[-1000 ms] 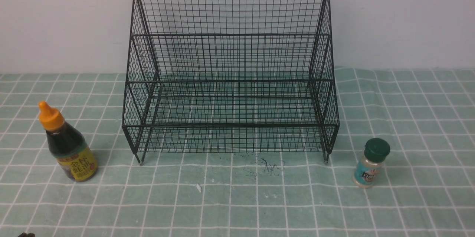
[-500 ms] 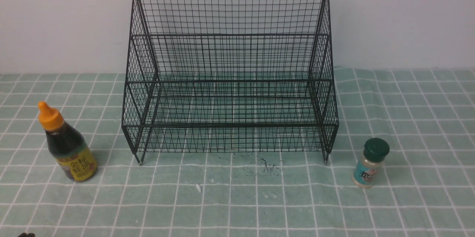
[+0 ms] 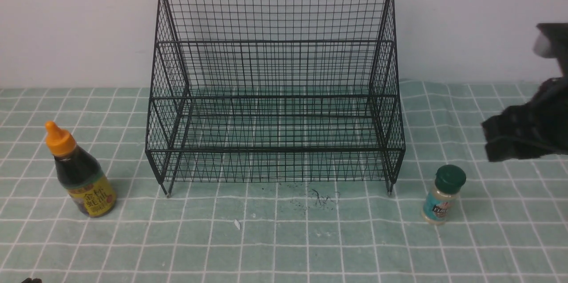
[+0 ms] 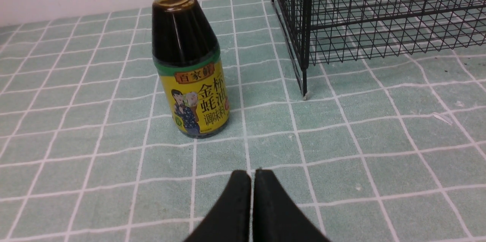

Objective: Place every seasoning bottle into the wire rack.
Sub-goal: Use the right arm to grab the condiment bottle closest to it, then use the right arm to put the condiment bottle back on the shelf

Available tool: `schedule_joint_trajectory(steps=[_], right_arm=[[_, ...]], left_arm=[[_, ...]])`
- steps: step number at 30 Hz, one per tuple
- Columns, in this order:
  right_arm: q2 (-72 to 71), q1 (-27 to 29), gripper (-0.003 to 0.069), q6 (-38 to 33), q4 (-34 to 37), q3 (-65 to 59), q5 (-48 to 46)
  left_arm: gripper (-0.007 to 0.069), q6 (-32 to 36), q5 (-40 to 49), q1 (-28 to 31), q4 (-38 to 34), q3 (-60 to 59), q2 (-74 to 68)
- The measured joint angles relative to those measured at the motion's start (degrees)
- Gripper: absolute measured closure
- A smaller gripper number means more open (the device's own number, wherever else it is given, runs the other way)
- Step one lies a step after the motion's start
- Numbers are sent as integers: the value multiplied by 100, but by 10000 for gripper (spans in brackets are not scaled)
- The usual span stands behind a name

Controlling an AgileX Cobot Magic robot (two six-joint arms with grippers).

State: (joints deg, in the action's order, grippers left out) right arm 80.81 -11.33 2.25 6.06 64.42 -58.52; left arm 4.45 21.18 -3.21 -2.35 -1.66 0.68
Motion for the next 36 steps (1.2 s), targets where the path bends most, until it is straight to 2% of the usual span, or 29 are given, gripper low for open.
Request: schedule_joint_trajectory(steps=[5,8,11,13,16,18,19,24,30,36], right_arm=[[668,-125,106,235,-78,0,373],[1005,-125,62,266,-94,0,578],[1303,-125,55,267,-88,6,753],[1514,-125,77,267,-88,20,819],[1711,-125,163,188,-88,31,859],[1758,-125,239,119,-75,31,867],[1764,-125,326,13,-70,31,867],[1518,-125,317,-395,150,31,603],[151,-160,317,-787,866,143,-138],[-326,-645,317,-848,984,1130,-328]], left_arm=[[631,0,0,0,0,0,0],[631,0,0,0,0,0,0],[631,0,0,0,0,0,0],[631,0,0,0,0,0,0],[631,0,0,0,0,0,0],[631,0,0,0,0,0,0],[631,0,0,0,0,0,0],[631,0,0,0,0,0,0],[631,0,0,0,0,0,0],[631,0,0,0,0,0,0]])
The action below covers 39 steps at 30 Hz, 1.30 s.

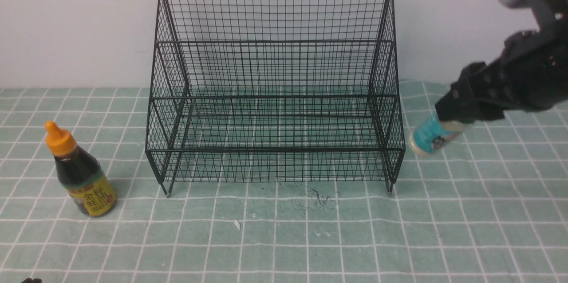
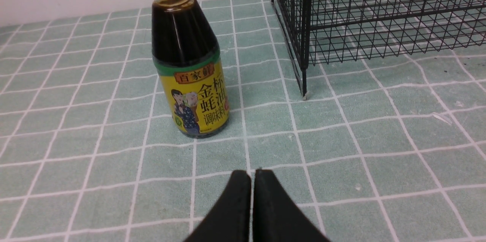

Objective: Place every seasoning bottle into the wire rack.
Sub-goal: Use the right arm to put the condiment bottle back on the shelf

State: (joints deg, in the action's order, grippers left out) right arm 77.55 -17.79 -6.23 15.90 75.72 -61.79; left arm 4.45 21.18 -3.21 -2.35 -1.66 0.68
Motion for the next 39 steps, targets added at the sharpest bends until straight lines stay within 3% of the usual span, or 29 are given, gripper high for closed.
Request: schedule_joint_trajectory(steps=[5,8,15,26,35,39], right_arm=[[533,-410,317,-41,-128,841,75],[1552,-740,317,-47,-637,1433,165],[2604,-1147,317,-17,-1213,1653,225],[3319,-1246,317,181,-1488,1659,394],[3268,-1246,165,433,-1537,1999,58],[2891,-1246,179,623,-1590,2546,-619]], left_arm=[[631,0,0,0,0,0,0],[631,0,0,0,0,0,0],[631,0,0,0,0,0,0],[631,0,0,0,0,0,0],[631,0,0,0,0,0,0],[631,0,0,0,0,0,0]])
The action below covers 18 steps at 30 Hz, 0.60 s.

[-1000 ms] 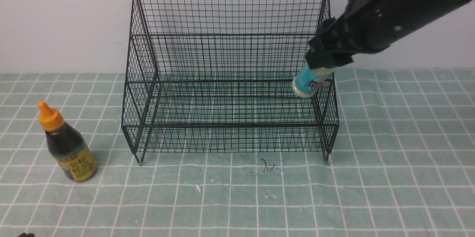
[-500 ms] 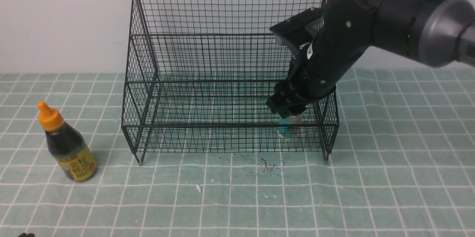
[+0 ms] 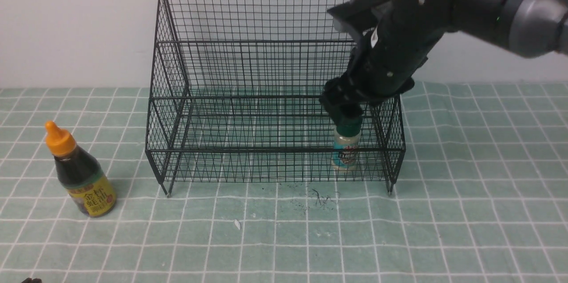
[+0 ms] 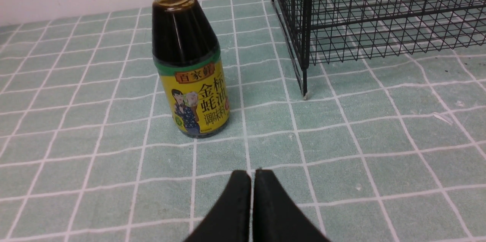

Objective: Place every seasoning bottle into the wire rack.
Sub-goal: Use the right arm to put the condiment bottle back on the shelf, then use the left arm to grab the condiment bottle closest to it

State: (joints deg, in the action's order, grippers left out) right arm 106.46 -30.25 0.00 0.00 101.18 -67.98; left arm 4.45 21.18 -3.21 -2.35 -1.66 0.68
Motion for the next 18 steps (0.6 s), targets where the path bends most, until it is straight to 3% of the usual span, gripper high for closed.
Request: schedule_joint_trajectory(steps=[5,7,9,14,18], right_arm=[[-878,0,342,269,-38,377,-285],[-1722,0,501,562,-61,367,-335],[-2461,0,606,768,-81,216,-354],[-4149,0,666,1097,-236,-745,-154],[-6074,0,672,1263,-314,-2643,975]], left_arm=[[631,0,0,0,0,0,0],[631,0,0,0,0,0,0],[631,0,0,0,0,0,0],[631,0,0,0,0,0,0],[631,0,0,0,0,0,0]])
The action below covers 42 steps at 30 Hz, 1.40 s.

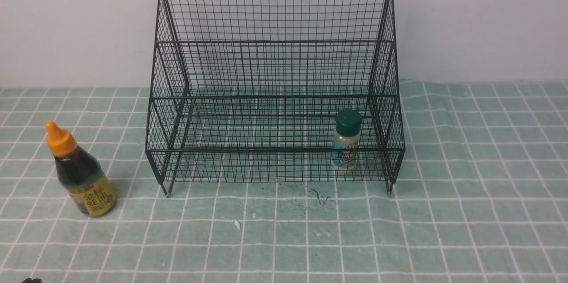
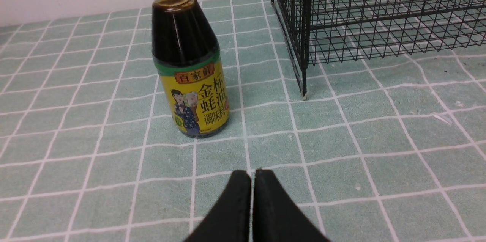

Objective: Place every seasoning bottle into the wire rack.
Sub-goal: Use the left arm to grab the condiment bottle closest to it

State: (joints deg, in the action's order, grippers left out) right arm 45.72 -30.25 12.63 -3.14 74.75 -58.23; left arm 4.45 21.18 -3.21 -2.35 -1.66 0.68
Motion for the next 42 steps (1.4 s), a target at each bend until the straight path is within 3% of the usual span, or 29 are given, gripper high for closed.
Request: schedule_joint_trajectory(steps=[8,13,19,28,31,32,33,34,38,42], right_arm=[[-2896,0,672,302,-171,-3877,2468],[-3601,0,672,348,-113,-4940,3399],[-4033,0,672,362,-54,-5629,3617],[-4198,127,672,340,-540,-6153,3638],[-4470,1149,672,366,-564,-6552,3788],[-4481,1214,672,366,-573,-6578,3799],[-4594,1813,672,351,-647,-6848,3825],[-4612,2013,672,343,-692,-7017,3842],[-4640,2560,672,339,-704,-7568,3785],[-4640,2681,672,320,-670,-7606,3710]], left_arm=[[631,0,0,0,0,0,0],[631,0,0,0,0,0,0],[631,0,0,0,0,0,0],[631,0,0,0,0,0,0],[631,0,0,0,0,0,0],[631,0,0,0,0,0,0],[631,0,0,0,0,0,0],[631,0,0,0,0,0,0],[631,0,0,0,0,0,0],[631,0,6,0,0,0,0]])
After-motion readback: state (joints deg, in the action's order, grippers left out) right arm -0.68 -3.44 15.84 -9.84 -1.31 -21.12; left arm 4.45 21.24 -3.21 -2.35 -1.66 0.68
